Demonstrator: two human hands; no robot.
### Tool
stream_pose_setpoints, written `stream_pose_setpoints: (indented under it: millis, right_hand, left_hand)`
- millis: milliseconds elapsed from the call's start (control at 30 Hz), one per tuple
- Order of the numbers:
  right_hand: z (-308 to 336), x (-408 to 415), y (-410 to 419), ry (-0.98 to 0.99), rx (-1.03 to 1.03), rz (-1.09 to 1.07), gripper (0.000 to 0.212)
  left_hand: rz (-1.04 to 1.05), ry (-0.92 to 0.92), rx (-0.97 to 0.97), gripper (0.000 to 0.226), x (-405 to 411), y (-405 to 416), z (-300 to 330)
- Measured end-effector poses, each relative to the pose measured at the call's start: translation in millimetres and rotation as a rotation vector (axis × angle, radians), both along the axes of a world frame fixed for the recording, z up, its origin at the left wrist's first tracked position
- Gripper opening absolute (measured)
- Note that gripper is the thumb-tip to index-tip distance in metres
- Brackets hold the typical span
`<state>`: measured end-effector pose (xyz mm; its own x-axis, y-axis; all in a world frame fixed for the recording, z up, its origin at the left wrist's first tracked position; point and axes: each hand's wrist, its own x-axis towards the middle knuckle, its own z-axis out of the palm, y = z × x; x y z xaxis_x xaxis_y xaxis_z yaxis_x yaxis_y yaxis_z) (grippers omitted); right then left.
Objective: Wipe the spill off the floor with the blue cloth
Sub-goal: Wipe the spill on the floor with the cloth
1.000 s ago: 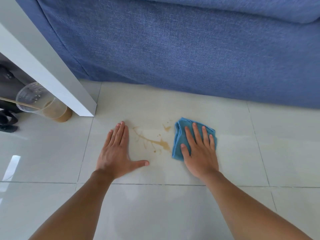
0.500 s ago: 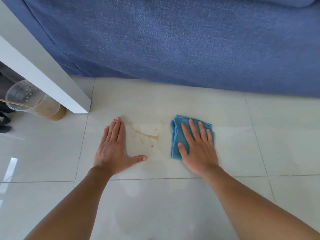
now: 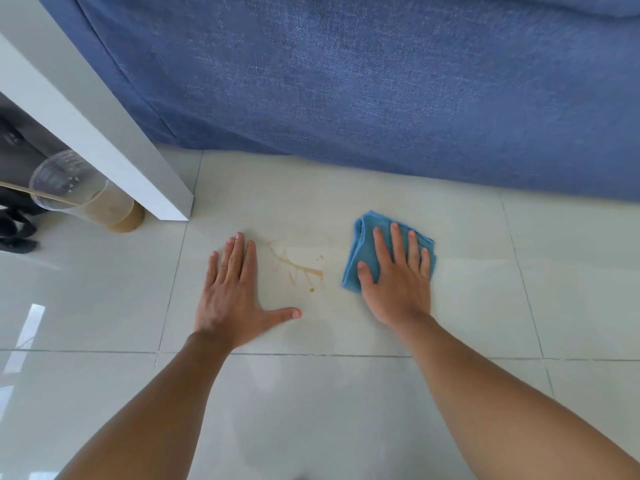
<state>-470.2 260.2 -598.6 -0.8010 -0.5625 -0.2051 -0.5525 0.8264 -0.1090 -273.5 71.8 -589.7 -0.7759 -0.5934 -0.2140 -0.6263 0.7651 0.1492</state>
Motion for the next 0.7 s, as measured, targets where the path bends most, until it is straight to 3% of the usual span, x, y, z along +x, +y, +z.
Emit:
stream_pose_setpoints:
  millis: [100, 233, 300, 400, 533, 700]
  right_hand:
    - [0.1, 5.9, -48.6, -0.056, -0.046, -0.092, 0.074]
    - [1.8, 50.3, -23.8, -0.033, -0.064, 0.207, 0.074]
    - [1.6, 48.4, 11.0, -0.037, -0.041, 0.237, 0.074]
    - [1.0, 14.8, 28.5, -0.008, 0.022, 0.095, 0.075]
    - [-1.6, 3.9, -27.3, -0.038, -0.041, -0.138, 0.074]
    - [-1.0, 54.1, -10.6, -0.04, -0.071, 0.2, 0.075]
  left_hand:
    - [-0.001, 0.004, 0.01, 0.15, 0.3, -0.5, -0.9]
    - [-0.014, 0.0, 0.01, 0.151, 3.0, -0.6, -1.0]
    - [-0.035, -0.01, -0.005, 0.151, 4.4, -2.8, -0.3]
    - [-0.058, -0.023, -0.008, 0.152, 5.6, -4.3, 1.1]
    - [-0.056, -0.013, -0.014, 0.15, 2.5, -1.6, -1.9]
    - [-0.044, -0.015, -0.008, 0.15, 4.5, -0.9, -3.2]
